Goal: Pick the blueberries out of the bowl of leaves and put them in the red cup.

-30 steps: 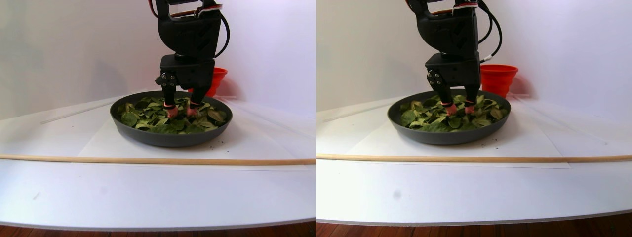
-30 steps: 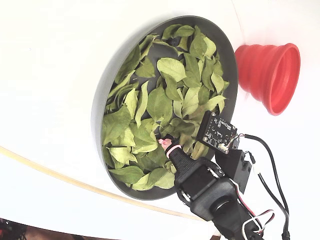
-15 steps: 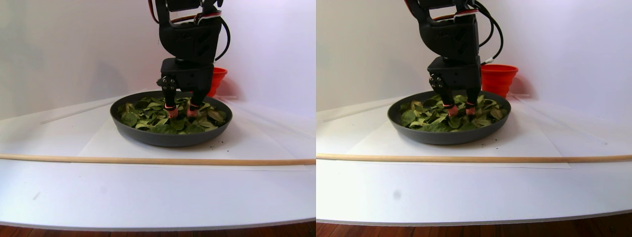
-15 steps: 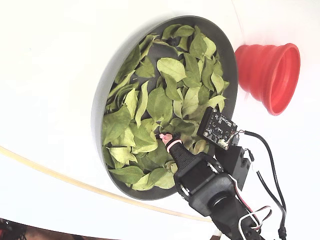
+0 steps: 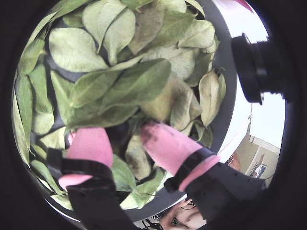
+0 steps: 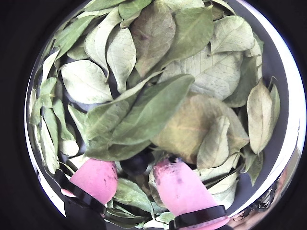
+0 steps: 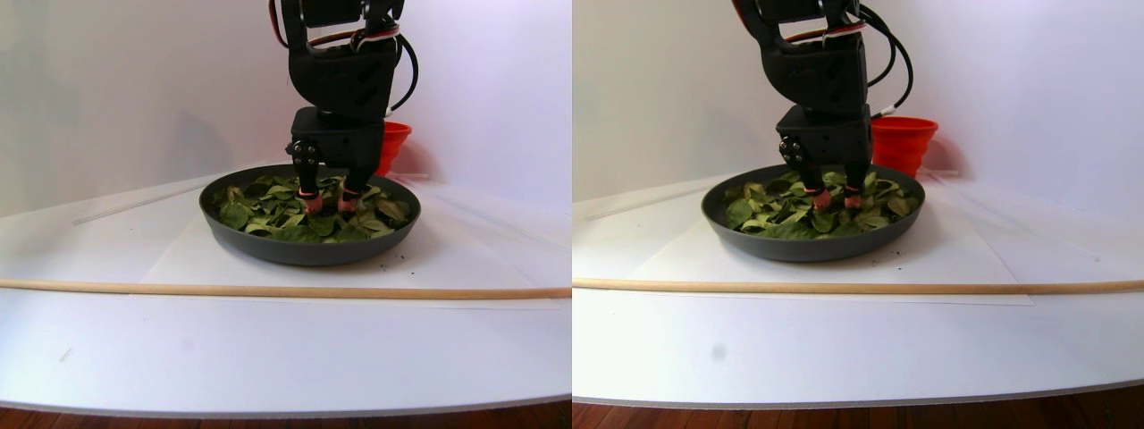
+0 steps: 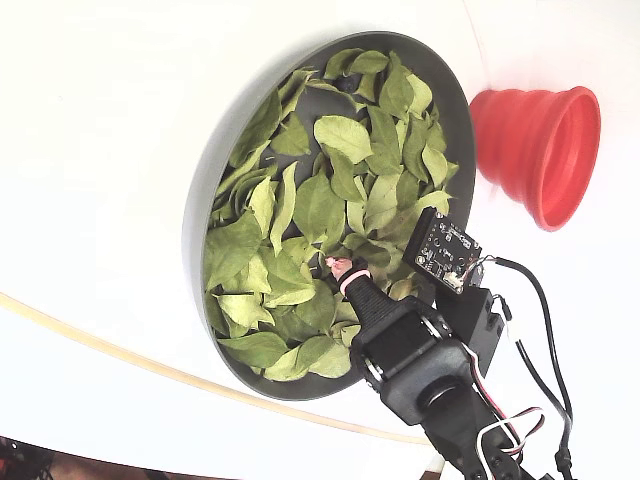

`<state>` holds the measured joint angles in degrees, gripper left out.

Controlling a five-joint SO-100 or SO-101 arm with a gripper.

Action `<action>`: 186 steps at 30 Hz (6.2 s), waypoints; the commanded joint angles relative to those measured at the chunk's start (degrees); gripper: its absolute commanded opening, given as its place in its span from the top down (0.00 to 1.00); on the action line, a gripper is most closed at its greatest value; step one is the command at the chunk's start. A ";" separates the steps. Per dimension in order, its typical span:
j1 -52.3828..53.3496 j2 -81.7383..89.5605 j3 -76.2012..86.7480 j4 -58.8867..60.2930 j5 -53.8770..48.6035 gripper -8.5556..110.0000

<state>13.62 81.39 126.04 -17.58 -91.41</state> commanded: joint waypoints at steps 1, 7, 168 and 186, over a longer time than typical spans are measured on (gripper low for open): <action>-0.26 0.70 -1.58 -1.14 0.18 0.80; -0.44 -0.79 -1.14 -3.16 0.26 0.80; 8.70 -3.16 -48.96 7.65 -3.25 0.85; 8.70 -6.86 -52.21 4.75 -3.60 0.80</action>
<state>20.74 71.72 77.61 -11.43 -95.01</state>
